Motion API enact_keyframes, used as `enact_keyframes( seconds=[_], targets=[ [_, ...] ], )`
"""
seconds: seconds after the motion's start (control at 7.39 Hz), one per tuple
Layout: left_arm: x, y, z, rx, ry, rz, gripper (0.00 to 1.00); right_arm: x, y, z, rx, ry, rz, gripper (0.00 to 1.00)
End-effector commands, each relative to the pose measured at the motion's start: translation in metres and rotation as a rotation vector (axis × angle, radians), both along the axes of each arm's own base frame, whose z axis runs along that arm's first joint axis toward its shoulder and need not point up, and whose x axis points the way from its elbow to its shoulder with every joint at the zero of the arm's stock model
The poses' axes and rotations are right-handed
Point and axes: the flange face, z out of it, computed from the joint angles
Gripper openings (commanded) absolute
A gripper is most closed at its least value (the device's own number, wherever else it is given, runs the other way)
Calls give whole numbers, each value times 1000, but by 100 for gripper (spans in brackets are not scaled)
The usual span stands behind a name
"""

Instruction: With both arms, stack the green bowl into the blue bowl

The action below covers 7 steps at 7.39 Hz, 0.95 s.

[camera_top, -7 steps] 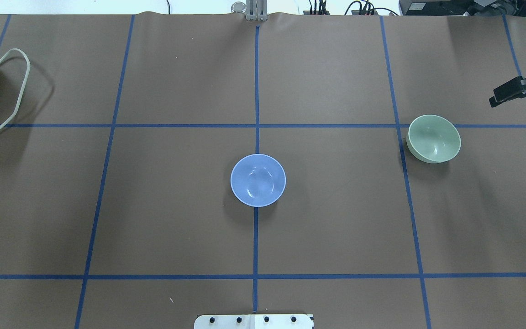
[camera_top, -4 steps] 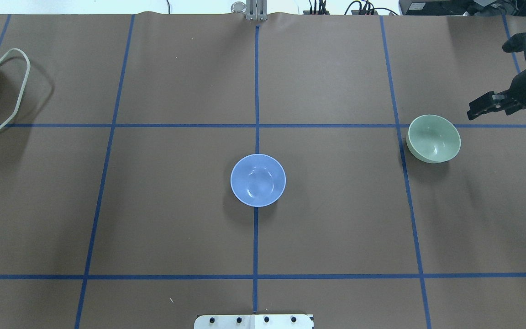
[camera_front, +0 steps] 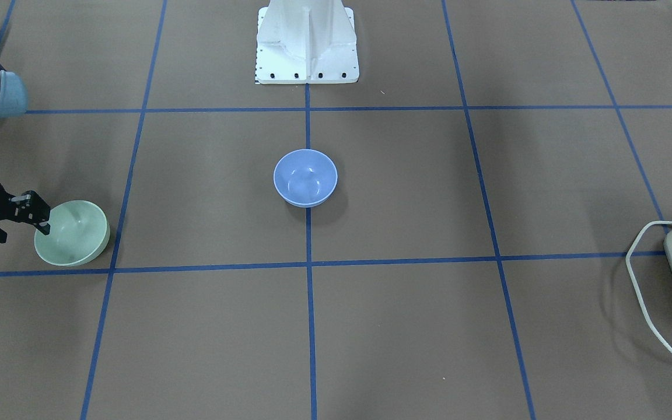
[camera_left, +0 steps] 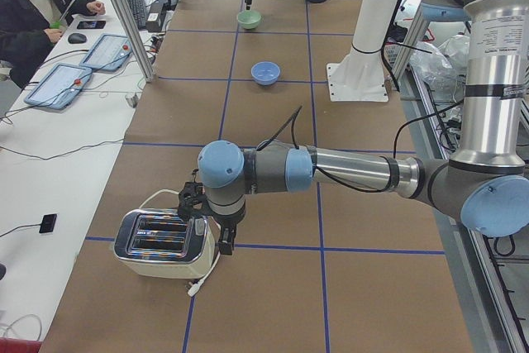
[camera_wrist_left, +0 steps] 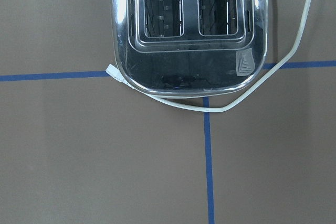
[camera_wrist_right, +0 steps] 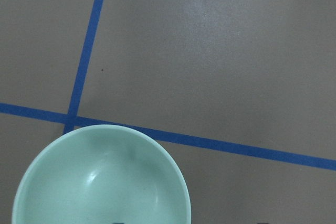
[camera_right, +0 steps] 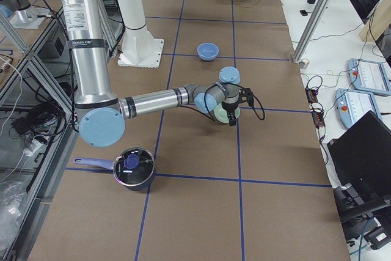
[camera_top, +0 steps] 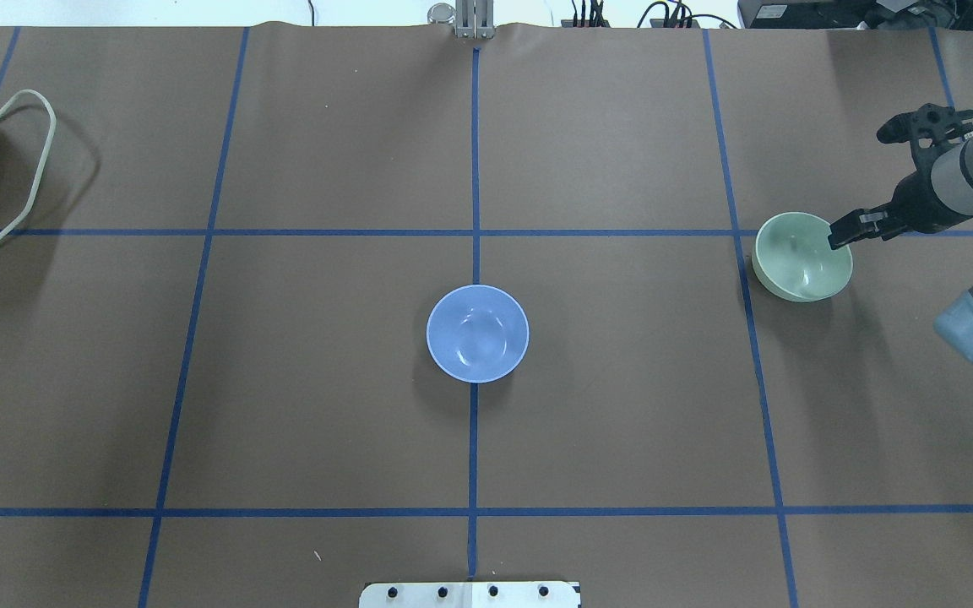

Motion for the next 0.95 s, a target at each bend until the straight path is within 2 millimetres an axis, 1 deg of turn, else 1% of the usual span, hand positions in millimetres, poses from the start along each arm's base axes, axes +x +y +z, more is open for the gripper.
enact_keyframes(
  seconds=[0.0,0.14,0.27,0.41,0.54,0.68,0.81],
  targets=[
    [0,-2,-1,7,-1,1,98,-7,1,6,6,-10,-12,51],
    [0,-2,-1,7,-1,1,99,-14,3,7,5,-9,-24,48],
    [0,-2,0,6,-1,2,99,-14,4,7,6,-9,-27,34],
    [0,-2,1,5,-1,2,99,-14,4,9,3,-9,-28,8],
    [0,-2,1,5,0,2,99,-14,4,9,4,-9,-29,0],
    [0,0,3,2,0,2,99,-14,4,6,7,-11,-28,0],
    [0,0,4,0,2,2,99,-14,3,-4,20,-26,-31,0]
  ],
)
